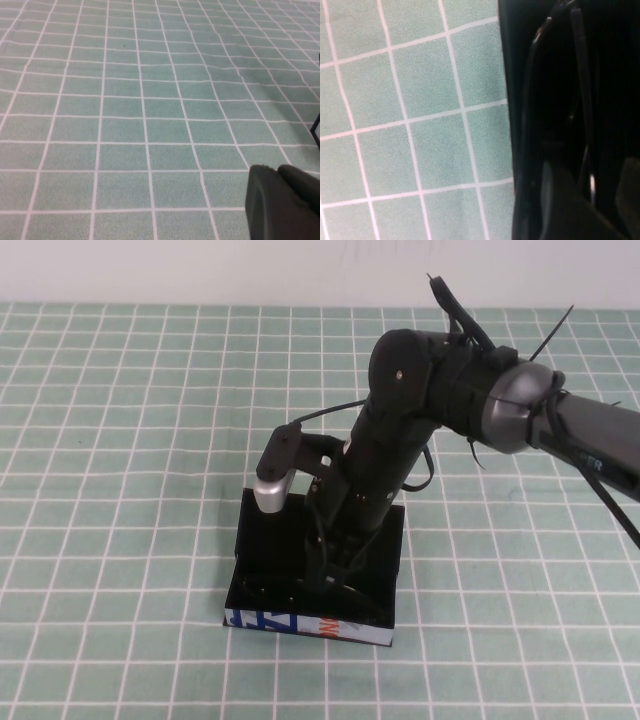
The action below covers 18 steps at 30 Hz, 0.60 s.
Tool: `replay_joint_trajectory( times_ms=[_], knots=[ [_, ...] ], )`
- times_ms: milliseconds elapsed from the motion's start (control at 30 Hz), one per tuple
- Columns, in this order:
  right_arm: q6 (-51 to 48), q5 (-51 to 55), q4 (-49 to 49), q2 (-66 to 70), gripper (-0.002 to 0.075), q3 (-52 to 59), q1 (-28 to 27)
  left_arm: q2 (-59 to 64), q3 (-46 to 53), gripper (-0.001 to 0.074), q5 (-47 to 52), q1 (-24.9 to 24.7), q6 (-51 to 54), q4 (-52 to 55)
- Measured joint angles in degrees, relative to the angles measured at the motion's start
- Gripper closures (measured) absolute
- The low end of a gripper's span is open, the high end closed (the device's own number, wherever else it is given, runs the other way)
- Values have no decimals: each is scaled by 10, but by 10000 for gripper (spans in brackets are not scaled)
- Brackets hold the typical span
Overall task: Return glasses to glasses case
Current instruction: Place the glasses in the glasses case
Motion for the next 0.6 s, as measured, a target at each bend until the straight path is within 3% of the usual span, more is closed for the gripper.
replay_joint_trajectory(
  times_ms=[333, 600],
  knots=[
    [1, 0, 3, 28, 695, -2, 0, 0, 0, 737, 0, 0, 0, 0],
    [1, 0, 6, 33, 713, -5, 0, 0, 0, 737, 0, 0, 0, 0]
  ],
)
